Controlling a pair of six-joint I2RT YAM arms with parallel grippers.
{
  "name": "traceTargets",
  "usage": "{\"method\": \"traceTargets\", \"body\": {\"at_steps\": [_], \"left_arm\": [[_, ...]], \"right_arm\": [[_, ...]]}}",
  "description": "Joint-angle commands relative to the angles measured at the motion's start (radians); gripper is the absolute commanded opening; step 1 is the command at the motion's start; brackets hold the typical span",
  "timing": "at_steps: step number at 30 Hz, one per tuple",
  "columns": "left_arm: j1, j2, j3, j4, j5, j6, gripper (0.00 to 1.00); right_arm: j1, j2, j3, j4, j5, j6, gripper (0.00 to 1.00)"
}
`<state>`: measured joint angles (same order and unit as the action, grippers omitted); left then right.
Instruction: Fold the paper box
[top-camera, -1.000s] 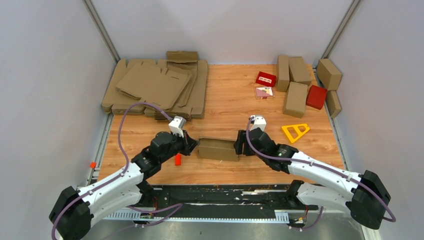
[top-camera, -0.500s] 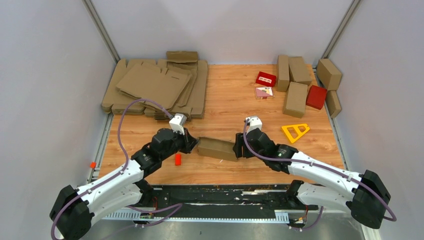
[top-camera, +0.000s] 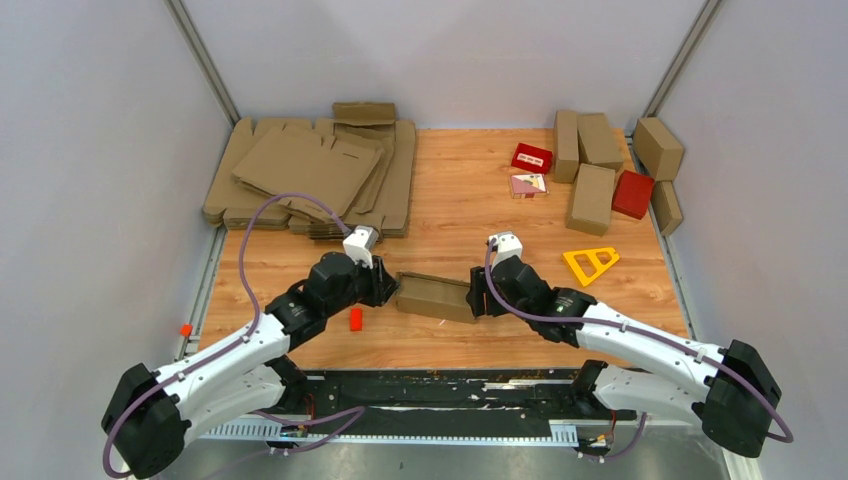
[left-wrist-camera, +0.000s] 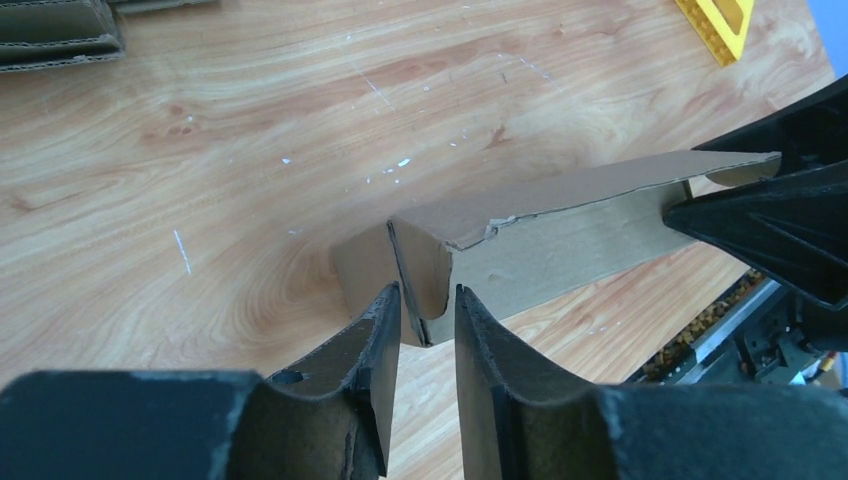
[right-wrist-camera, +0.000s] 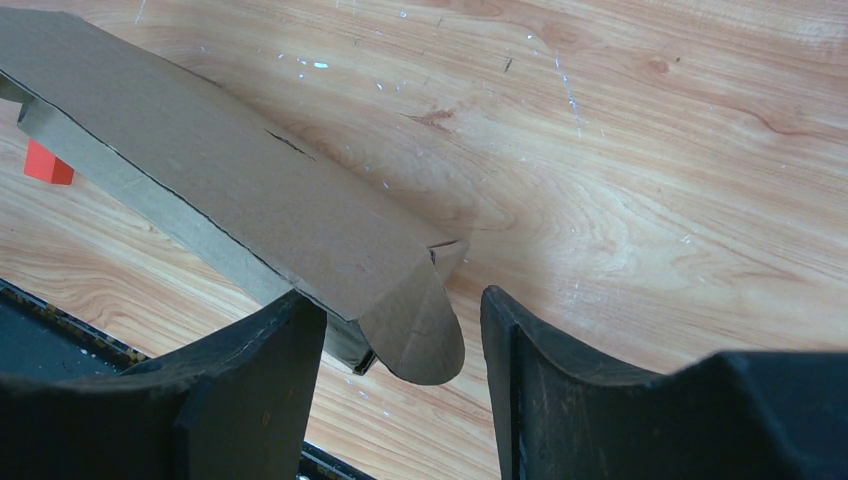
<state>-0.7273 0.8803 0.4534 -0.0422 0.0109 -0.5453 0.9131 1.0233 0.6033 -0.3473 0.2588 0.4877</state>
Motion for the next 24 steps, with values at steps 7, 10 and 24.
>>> {"method": "traceTargets", "body": {"at_steps": [7,10,24], "left_arm": [[-0.011,0.03,0.028,0.025,-0.049,0.058,0.34],[-0.016,0.041,0.032,0.026,-0.05,0.066,0.28],[-0.054,0.076,0.046,0.023,-0.097,0.084,0.24]], "right_arm": [[0.003,0.016,0.031,-0.065,-0.009,-0.039,0.58],[0.003,0.014,0.044,-0.075,-0.012,-0.041,0.57],[0.003,0.039,0.157,-0.193,-0.085,-0.008,0.32]]}}
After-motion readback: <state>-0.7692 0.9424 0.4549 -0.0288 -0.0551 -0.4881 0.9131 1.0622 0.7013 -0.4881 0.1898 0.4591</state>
